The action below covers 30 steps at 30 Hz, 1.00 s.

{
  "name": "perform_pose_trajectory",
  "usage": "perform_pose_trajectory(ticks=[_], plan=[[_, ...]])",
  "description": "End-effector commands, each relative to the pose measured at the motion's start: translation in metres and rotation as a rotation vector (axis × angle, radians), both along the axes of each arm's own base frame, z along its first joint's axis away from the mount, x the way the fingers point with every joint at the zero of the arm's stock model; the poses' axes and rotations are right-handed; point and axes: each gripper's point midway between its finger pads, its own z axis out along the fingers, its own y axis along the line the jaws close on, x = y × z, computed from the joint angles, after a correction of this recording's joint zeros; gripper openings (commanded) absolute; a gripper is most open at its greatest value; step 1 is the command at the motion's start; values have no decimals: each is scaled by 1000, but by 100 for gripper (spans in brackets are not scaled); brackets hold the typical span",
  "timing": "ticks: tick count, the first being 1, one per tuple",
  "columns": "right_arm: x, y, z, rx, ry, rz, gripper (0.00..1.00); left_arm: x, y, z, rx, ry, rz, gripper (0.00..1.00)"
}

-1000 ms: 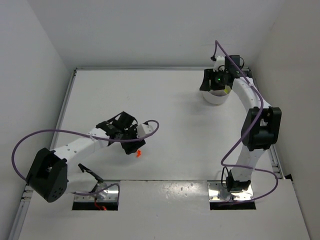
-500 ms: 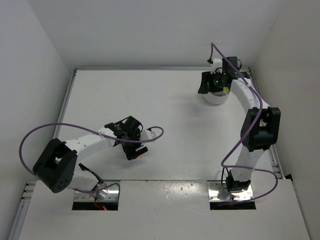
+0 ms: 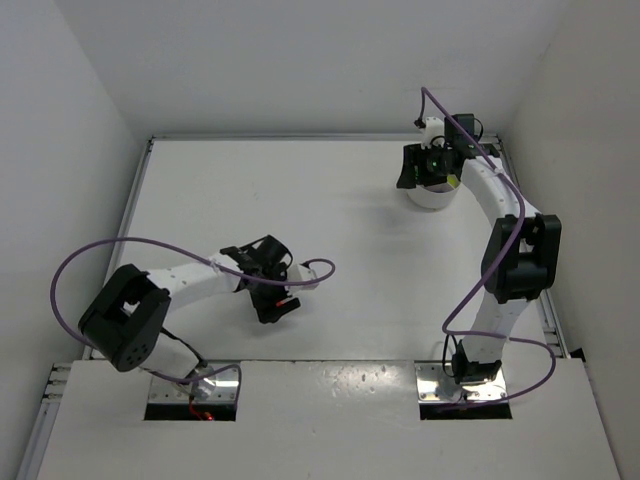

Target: Sort the legos into containers by color

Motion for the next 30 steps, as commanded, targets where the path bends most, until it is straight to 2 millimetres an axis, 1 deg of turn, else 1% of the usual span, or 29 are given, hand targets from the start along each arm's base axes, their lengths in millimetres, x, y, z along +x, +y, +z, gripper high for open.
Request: perform_pose_trajectory(ticks=[1,2,3,7,11,13,14,16,17,18,20,21,23,24,25,26,27,28,29,30], plan=[[3,0,24,-7,-73,12,62,12,-18,9,-57,-44,-33,73],[3,0,24,-7,-73,12,62,14,-20,7,-58,-45,-33,72],[3,0,20,-7,-64,13,62,15,-18,7,-49,-52,-29,70],[3,0,19,-12,-68,19,62,18,-21,3,-51,-54,-29,68],[6,0,19,-13,-68,19,62,20,-21,-4,-44,-51,-37,60],[6,-2,18,-20,-68,13,62,22,-23,-3,-50,-58,-37,57],[6,-2,18,-20,-68,13,62,21,-22,-6,-43,-49,-37,53],[6,-2,18,-20,-68,13,62,21,-22,-6,-42,-53,-46,48],[7,-2,14,-20,-59,13,62,20,-21,-8,-37,-45,-46,45],[7,-2,14,-20,-59,13,62,21,-21,-8,-36,-49,-54,39],[7,-2,14,-20,-59,13,62,21,-21,-8,-36,-49,-54,33],[7,-2,14,-20,-59,13,62,18,-19,-11,-28,-44,-64,27],[6,1,15,-8,-59,23,62,16,-16,-14,-22,-40,-73,23],[5,3,15,0,-58,30,62,18,-16,-11,-21,-54,-70,18],[4,9,16,11,-58,48,62,18,-16,-11,-21,-54,-70,17],[-1,15,18,42,-52,63,62,18,-19,-7,-39,-59,-74,17],[-4,18,16,57,-42,75,62,20,-20,0,-64,-73,-69,15],[-7,26,17,82,-36,91,62,21,-30,9,-112,-75,-83,13],[-15,38,20,130,-19,117,62,25,-32,16,-141,-83,-76,12],[-21,42,15,157,8,124,62,31,-38,27,-178,-98,-62,12]])
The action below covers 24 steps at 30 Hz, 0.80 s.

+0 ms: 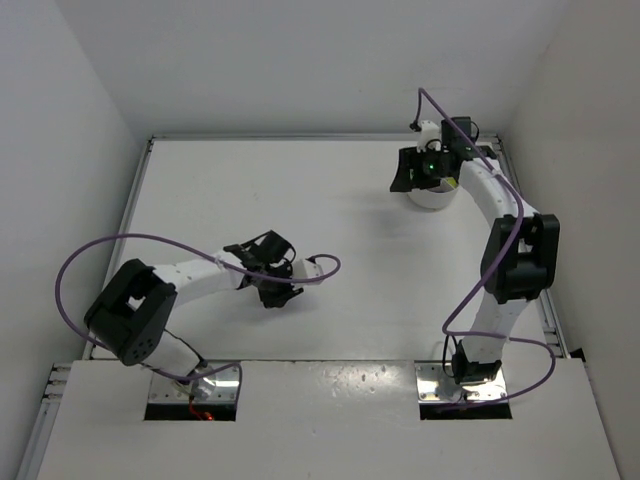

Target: Sort the legos into containers by color

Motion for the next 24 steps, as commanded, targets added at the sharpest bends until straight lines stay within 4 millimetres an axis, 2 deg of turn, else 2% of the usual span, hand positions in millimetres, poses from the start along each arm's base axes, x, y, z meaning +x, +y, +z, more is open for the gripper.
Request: perform_pose_trajectory(ticks=[1,2,3,4,6,8,9,10,11,12,13,14,17,18,20,24], plan=[[-21,37,13,133,18,97,62,12,-24,42,-155,-55,-19,11],[-31,51,19,190,37,128,62,16,-32,52,-195,-73,-20,9],[-39,55,13,220,73,134,62,19,-36,61,-219,-85,-17,9],[-45,67,16,274,82,169,62,28,-46,81,-273,-126,-5,8],[-55,80,20,349,128,175,62,33,-57,98,-331,-144,-6,8],[-62,96,31,448,160,203,62,43,-70,129,-416,-198,1,7],[-66,103,29,480,187,214,62,46,-72,136,-438,-217,7,5],[-72,113,34,537,214,254,62,48,-75,143,-461,-236,12,5],[-78,123,44,608,242,279,62,54,-80,160,-514,-283,22,4],[-74,125,43,624,253,261,62,57,-83,169,-541,-307,25,4],[-81,133,52,681,283,298,62,59,-85,177,-564,-327,28,4],[-73,137,55,716,263,315,63,61,-87,184,-589,-337,40,4],[-74,145,62,782,310,316,64,69,-95,204,-646,-359,64,4],[-72,146,60,790,322,306,64,74,-99,205,-652,-353,72,4],[-66,142,57,790,321,284,64,80,-104,209,-661,-343,85,2],[-38,124,57,752,248,191,64,101,-121,222,-697,-347,104,2]])
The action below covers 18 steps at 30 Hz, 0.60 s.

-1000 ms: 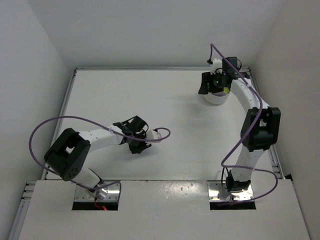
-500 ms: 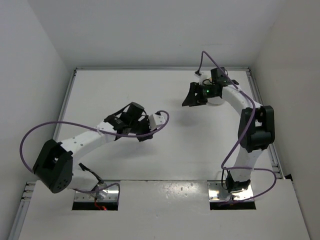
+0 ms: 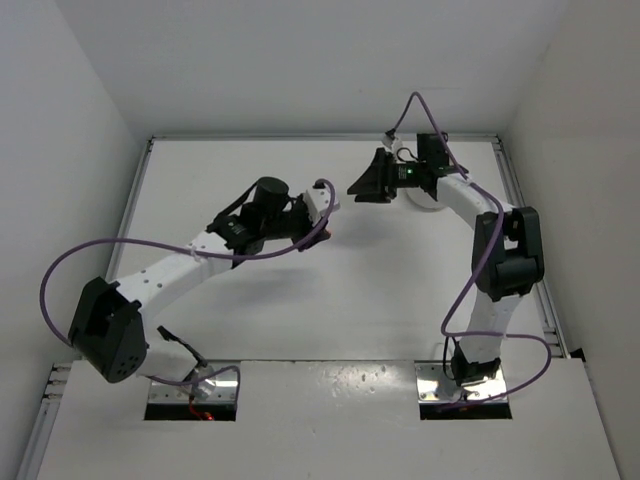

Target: Sort the legos into containers by color

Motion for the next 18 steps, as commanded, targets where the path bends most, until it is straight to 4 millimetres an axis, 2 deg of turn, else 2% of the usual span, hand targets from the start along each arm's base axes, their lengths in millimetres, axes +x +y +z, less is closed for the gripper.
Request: perform_pose_trajectory(ticks=[1,4,7,9,10,12,13,15,18], plan=[[30,-16,16,-1,-85,-77,64,23,-21,33,-102,-40,7,2],[54,-44,21,-70,-141,-181,64,43,-36,39,-126,-30,18,1],[84,-91,32,-201,-192,-350,64,63,-54,43,-156,-29,16,1],[104,-134,41,-311,-260,-473,64,72,-64,43,-176,-20,14,0],[104,-147,43,-358,-262,-503,64,84,-73,43,-191,-9,21,0],[109,-182,43,-469,-296,-582,64,93,-86,44,-217,4,6,0],[104,-192,45,-494,-294,-603,64,104,-95,42,-232,19,13,0],[99,-217,40,-543,-285,-651,64,113,-108,41,-258,34,-6,0],[83,-235,30,-568,-246,-682,64,136,-130,40,-296,44,-18,0]])
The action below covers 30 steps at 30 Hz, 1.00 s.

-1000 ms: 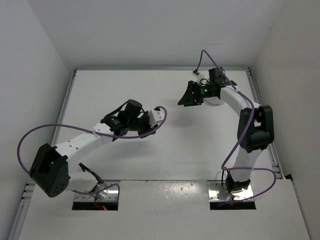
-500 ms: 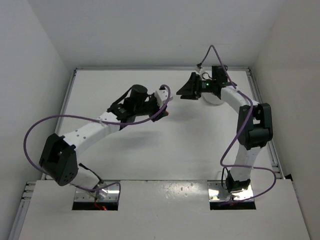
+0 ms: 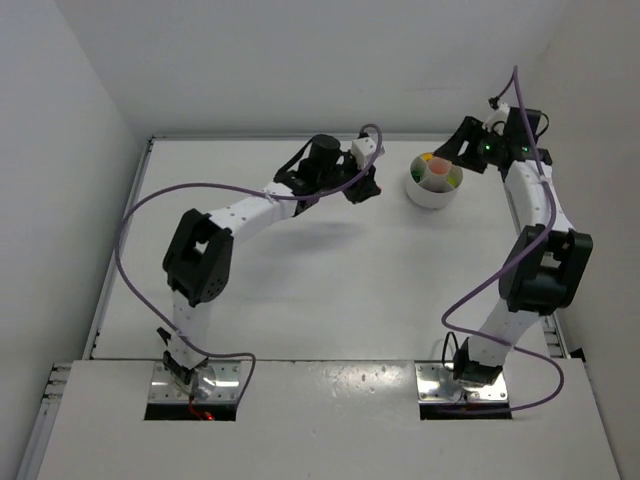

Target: Sort the legos into containers by color

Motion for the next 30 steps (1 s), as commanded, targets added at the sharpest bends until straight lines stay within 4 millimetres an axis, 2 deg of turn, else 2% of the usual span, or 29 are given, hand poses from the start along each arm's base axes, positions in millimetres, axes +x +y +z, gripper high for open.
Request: perform_pose_trajectory(ticks=[1,2,3,4,5,8,10,11,12,16,21,23,24,25,26,27,29,30], plan=[[-23,-29,-6,-90,28,-67,64,18,-30,34,-127,-39,-39,0],[-28,-33,-9,-96,37,-71,64,28,-40,33,-143,-44,-46,0],[-32,-35,-7,-97,31,-67,64,30,-49,31,-151,-36,-53,0],[-36,-43,-14,-91,56,-84,64,41,-59,29,-171,-36,-49,0],[-40,-45,-10,-93,48,-82,64,47,-63,28,-180,-33,-47,0],[-49,-54,-12,-89,60,-94,64,58,-87,33,-243,-71,-85,0],[-54,-53,-11,-76,58,-76,64,65,-95,35,-282,-80,-93,0],[-54,-52,-10,-76,52,-63,64,68,-100,46,-320,-85,-92,0],[-56,-56,-14,-73,62,-73,64,74,-105,36,-334,-82,-91,0],[-54,-59,-8,-77,25,-76,64,82,-111,45,-388,-112,-84,0],[-45,-63,-14,-59,30,-103,64,80,-108,51,-384,-138,-87,0],[-44,-58,-12,-37,24,-76,64,78,-106,54,-379,-147,-89,0],[-44,-50,-5,-21,-4,-23,64,73,-104,57,-377,-143,-97,0],[-44,-41,-7,-18,-10,21,64,71,-102,60,-377,-143,-97,0],[-47,-27,-2,24,-25,83,64,66,-101,52,-364,-123,-107,0],[-48,-14,-2,90,-14,111,64,58,-97,68,-378,-141,-123,0],[-47,8,10,223,-46,183,64,42,-86,77,-372,-150,-134,0],[-51,16,6,341,19,156,64,33,-81,80,-371,-147,-146,0]])
